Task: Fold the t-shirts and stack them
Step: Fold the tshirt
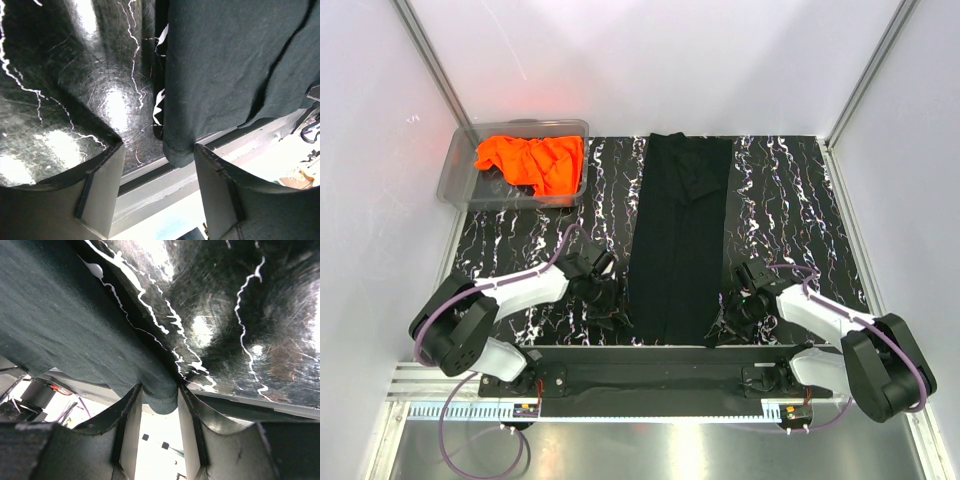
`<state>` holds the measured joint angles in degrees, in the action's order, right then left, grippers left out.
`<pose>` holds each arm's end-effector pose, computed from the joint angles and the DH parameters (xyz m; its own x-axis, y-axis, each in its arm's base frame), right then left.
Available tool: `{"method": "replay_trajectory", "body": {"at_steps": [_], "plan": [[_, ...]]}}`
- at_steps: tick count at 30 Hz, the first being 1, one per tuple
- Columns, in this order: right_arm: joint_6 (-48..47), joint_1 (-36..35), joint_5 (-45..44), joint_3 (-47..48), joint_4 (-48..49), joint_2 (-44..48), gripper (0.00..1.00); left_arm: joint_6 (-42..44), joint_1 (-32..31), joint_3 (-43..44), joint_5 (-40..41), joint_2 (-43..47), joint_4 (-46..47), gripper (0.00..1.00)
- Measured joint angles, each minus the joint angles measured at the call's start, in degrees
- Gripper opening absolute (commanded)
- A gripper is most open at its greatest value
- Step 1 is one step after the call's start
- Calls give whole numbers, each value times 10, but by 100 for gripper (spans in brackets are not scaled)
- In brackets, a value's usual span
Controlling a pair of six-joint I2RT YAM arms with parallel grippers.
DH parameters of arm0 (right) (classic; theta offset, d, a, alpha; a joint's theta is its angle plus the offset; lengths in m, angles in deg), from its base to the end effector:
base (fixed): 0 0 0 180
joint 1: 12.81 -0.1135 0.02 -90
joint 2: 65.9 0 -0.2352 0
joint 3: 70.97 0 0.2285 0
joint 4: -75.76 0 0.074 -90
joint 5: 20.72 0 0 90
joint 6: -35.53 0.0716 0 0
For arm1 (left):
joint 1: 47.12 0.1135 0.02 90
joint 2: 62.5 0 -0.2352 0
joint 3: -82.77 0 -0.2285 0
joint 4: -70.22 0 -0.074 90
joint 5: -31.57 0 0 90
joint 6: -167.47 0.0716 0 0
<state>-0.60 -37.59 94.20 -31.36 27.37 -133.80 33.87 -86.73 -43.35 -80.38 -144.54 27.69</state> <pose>0.1369 0.0964 0.0879 -0.8991 0.3917 0.1953 0.4375 0.7909 0.4278 0.1642 -0.1706 0.1061 -1.0000 -0.0027 0.0038 -0.0042 0.8753 -0.4835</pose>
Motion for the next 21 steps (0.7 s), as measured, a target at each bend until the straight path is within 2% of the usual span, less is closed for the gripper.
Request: {"method": "replay_trajectory", "body": {"at_steps": [7,11,13,15,21], "plan": [[17,-2,-11,-4,1,12,35,2,0,0,-14,-16,14,47],[28,-3,-20,-8,2,21,23,4,0,0,-15,-22,21,33],[32,-3,-21,-9,2,24,20,2,0,0,-16,-26,24,20],[35,-3,-24,-11,3,28,13,3,0,0,-17,-27,28,0],[48,-4,-29,-26,3,65,4,4,0,-4,-18,-28,35,0]]}}
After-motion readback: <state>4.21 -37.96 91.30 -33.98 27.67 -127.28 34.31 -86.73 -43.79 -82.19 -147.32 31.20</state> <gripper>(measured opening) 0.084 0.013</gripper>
